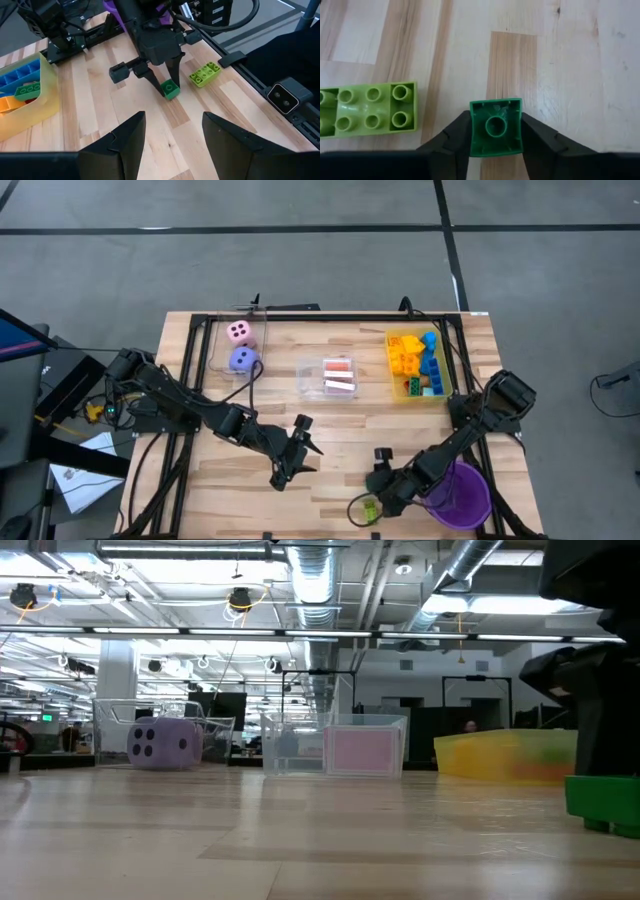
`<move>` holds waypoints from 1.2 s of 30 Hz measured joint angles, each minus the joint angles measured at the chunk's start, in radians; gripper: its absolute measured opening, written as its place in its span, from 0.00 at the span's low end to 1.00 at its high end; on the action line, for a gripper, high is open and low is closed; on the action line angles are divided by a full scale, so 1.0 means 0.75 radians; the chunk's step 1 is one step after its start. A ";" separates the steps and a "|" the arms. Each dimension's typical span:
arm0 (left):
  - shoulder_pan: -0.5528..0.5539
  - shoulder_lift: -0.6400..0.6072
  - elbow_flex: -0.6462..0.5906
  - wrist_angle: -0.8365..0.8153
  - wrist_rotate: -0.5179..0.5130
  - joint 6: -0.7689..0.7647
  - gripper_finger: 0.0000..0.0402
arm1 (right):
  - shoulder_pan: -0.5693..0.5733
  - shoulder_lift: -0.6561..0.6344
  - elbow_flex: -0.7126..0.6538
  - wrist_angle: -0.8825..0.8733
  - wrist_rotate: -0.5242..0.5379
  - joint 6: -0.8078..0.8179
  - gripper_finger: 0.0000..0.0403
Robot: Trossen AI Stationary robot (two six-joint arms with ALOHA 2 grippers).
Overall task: Pick & Place Toys
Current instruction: Put the green game piece into the yellow bin
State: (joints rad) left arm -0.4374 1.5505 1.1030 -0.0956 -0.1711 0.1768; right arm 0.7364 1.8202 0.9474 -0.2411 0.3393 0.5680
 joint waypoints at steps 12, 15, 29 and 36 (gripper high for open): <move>0.000 0.000 0.000 -0.001 0.000 -0.001 0.48 | 0.004 -0.043 0.000 -0.017 0.139 -0.059 0.33; 0.000 0.001 0.000 -0.001 0.000 -0.001 0.48 | 0.001 -0.093 -0.001 -0.070 0.207 -0.059 0.34; 0.000 0.001 0.000 -0.002 0.000 -0.002 0.48 | -0.015 -0.653 0.000 -0.637 0.729 0.075 0.33; 0.000 0.001 0.000 -0.002 0.000 -0.001 0.48 | -0.088 -0.890 -0.007 -1.038 0.951 0.372 0.33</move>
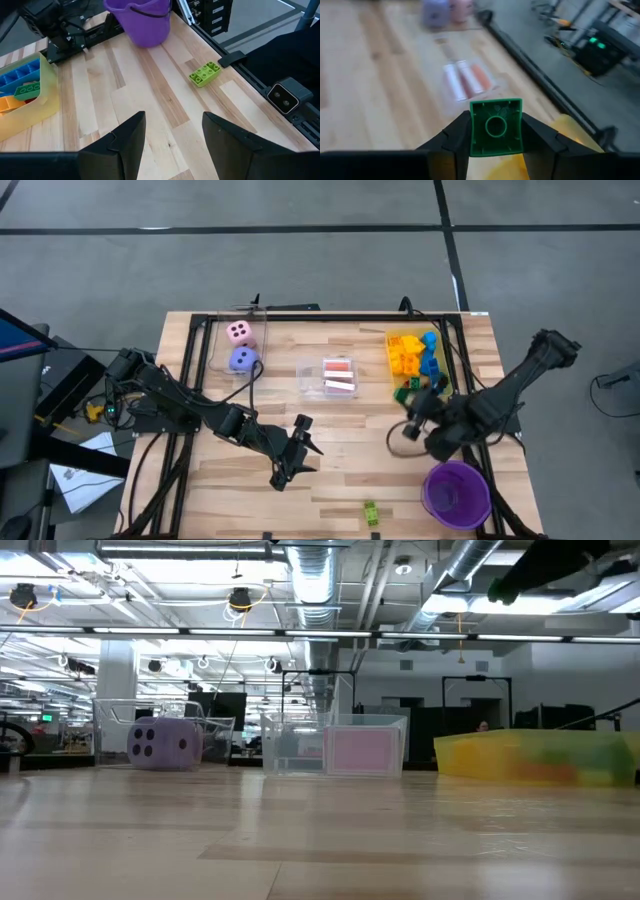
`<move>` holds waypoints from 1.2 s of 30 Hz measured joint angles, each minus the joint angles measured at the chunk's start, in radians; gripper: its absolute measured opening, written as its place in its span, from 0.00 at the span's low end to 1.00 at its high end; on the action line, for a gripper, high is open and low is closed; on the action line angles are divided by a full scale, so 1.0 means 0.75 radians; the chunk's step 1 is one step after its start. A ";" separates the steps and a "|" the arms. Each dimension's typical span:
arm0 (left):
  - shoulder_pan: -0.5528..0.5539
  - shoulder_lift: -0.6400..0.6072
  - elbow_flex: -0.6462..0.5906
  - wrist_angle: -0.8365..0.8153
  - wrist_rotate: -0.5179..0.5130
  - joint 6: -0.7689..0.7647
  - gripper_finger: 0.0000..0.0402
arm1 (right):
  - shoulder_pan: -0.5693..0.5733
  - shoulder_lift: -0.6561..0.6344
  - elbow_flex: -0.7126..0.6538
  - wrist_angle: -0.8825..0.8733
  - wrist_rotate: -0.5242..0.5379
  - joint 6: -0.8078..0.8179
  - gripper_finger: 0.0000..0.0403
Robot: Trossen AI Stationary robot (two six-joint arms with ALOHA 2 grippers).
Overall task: Pick & Place Toys
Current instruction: Put the green game piece into the yellow bin
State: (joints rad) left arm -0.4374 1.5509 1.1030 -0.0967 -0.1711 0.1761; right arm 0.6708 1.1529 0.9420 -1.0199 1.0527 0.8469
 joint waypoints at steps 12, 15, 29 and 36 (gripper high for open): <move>0.001 0.000 0.000 0.001 0.000 -0.001 0.48 | -0.172 -0.137 -0.196 -0.370 0.044 0.768 0.33; 0.001 0.000 0.000 0.001 0.000 -0.001 0.48 | -0.247 -0.134 -0.284 -0.432 -0.029 0.890 0.33; 0.017 0.000 0.000 0.001 -0.001 0.001 0.48 | -0.489 -0.135 -0.426 -0.287 -0.088 0.849 0.33; 0.018 0.000 0.000 0.001 -0.001 0.000 0.48 | -0.586 -0.134 -0.464 -0.190 -0.191 0.704 0.33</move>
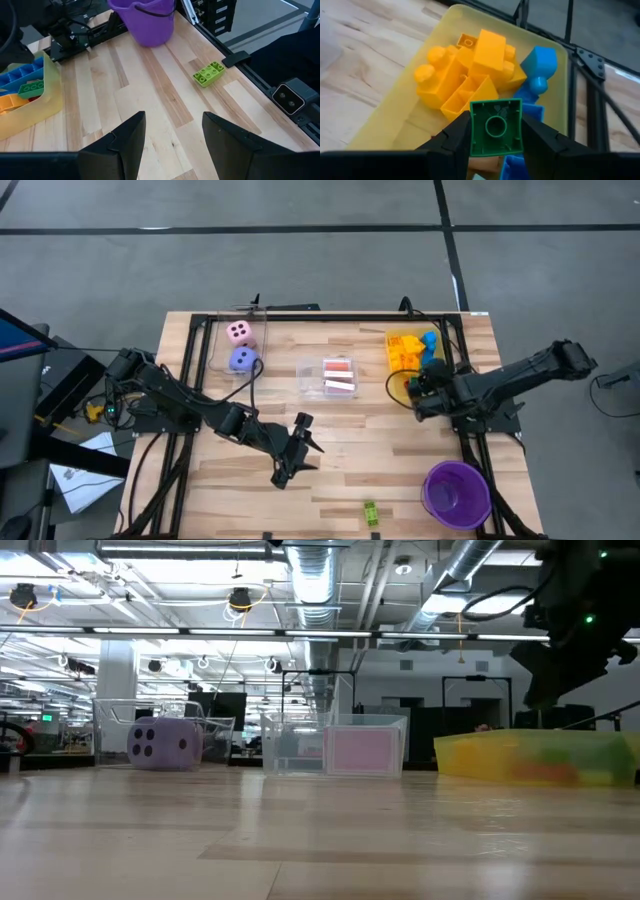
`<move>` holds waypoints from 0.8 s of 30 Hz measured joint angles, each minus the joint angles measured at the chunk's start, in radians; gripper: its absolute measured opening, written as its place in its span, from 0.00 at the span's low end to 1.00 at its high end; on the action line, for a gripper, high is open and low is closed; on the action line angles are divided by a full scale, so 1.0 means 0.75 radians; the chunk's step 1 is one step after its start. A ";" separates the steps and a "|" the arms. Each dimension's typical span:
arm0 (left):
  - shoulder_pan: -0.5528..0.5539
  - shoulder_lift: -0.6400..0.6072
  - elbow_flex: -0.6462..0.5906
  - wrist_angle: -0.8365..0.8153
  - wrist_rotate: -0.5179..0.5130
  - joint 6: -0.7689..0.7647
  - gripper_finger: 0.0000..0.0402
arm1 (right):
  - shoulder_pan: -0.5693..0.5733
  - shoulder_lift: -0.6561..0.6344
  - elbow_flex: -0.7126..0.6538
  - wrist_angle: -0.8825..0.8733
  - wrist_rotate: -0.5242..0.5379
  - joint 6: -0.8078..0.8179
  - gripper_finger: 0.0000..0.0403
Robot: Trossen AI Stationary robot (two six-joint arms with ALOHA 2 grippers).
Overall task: Pick & Place Toys
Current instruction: Put the green game piece into the yellow bin
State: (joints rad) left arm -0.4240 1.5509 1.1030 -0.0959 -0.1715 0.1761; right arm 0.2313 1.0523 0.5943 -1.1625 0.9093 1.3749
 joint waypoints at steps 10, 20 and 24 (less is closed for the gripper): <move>0.000 0.000 0.000 0.000 0.000 -0.001 0.48 | -0.136 0.000 -0.083 0.227 -0.088 -0.269 0.33; 0.000 0.000 0.000 0.000 0.000 -0.001 0.48 | -0.154 0.001 -0.083 0.234 -0.099 -0.278 0.33; 0.000 0.000 0.000 0.000 0.000 -0.001 0.48 | -0.154 0.001 -0.083 0.234 -0.099 -0.278 0.34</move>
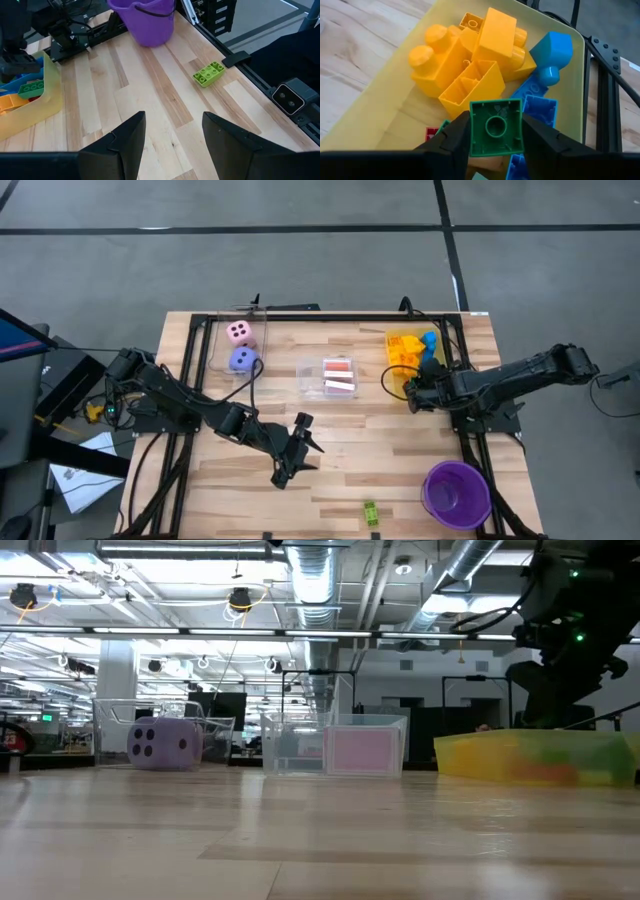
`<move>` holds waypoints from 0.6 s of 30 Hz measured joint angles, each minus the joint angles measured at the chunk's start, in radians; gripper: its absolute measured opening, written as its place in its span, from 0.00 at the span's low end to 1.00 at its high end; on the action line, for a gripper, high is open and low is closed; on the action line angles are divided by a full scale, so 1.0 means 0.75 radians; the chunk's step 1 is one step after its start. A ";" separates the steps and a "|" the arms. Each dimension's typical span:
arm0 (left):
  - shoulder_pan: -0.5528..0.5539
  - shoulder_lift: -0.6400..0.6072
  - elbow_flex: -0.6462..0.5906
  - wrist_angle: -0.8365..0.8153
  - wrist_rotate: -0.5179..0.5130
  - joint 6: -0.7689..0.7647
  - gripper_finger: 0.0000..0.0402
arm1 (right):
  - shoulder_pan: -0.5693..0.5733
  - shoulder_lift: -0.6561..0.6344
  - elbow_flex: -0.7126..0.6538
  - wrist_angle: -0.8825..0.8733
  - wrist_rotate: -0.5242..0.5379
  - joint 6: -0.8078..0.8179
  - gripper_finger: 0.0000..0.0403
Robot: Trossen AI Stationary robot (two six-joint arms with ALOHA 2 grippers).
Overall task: Pick & Place Toys
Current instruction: Put the green game piece into the yellow bin, then put the light green game piece into the yellow bin
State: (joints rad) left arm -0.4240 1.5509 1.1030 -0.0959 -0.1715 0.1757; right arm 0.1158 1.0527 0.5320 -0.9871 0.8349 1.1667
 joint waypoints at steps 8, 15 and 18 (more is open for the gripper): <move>0.000 0.000 0.000 0.000 0.000 0.000 0.48 | 0.001 0.000 0.000 0.002 0.000 -0.031 0.37; 0.000 0.000 0.000 0.001 0.000 0.000 0.48 | 0.002 0.000 0.001 0.025 0.004 -0.034 0.46; 0.000 0.000 0.000 0.000 0.000 0.000 0.48 | 0.002 0.000 0.001 0.026 0.007 -0.034 0.51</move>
State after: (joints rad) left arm -0.4240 1.5509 1.1030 -0.0958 -0.1715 0.1757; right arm 0.1173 1.0527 0.5323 -0.9672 0.8398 1.1412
